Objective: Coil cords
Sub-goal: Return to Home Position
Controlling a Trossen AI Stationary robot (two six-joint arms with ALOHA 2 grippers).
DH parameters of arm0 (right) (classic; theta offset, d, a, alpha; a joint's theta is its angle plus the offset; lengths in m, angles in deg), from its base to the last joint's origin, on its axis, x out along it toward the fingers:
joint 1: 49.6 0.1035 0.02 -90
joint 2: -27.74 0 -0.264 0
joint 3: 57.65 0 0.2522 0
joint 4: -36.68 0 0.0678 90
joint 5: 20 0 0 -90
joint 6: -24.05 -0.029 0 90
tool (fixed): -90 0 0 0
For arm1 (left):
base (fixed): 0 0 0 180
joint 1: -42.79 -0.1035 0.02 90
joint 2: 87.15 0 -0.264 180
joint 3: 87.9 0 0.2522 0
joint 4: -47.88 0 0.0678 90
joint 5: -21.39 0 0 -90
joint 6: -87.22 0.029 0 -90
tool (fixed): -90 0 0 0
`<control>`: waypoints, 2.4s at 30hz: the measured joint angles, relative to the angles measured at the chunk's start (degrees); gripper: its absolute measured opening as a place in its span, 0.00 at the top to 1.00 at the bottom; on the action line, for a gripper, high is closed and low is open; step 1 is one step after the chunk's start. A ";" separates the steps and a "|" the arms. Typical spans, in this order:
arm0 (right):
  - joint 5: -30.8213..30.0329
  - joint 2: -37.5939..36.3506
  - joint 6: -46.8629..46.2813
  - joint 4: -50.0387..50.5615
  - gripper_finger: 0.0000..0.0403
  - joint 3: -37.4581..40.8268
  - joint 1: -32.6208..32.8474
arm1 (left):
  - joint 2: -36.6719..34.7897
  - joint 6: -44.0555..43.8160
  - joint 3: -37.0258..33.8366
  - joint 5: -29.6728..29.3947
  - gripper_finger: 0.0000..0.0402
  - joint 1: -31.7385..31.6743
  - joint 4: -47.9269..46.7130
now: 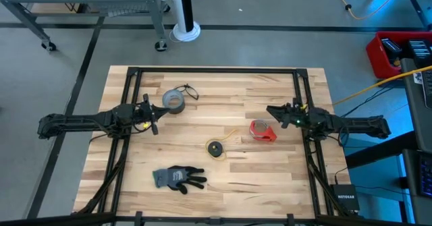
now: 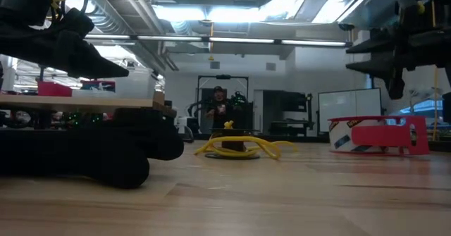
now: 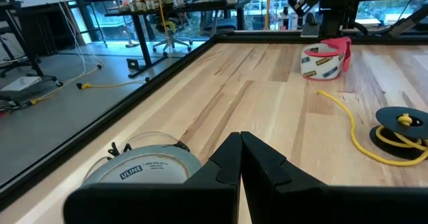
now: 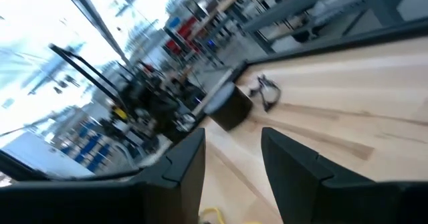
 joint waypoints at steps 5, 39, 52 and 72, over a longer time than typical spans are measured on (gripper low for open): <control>0.02 -3.76 0.00 -0.02 0.62 0.00 0.00 | 0.00 -0.02 0.00 -0.02 1.00 0.00 0.00; 0.00 -3.67 0.00 -0.59 0.62 0.00 0.00 | 0.00 0.00 0.00 -0.02 1.00 0.00 0.00; 0.00 -3.66 0.00 -0.63 0.62 0.00 0.00 | 0.00 0.00 0.00 -0.02 1.00 0.02 0.00; 0.00 -3.67 0.01 -0.61 0.62 0.00 0.00 | 0.00 0.00 0.00 -0.02 1.00 0.00 0.02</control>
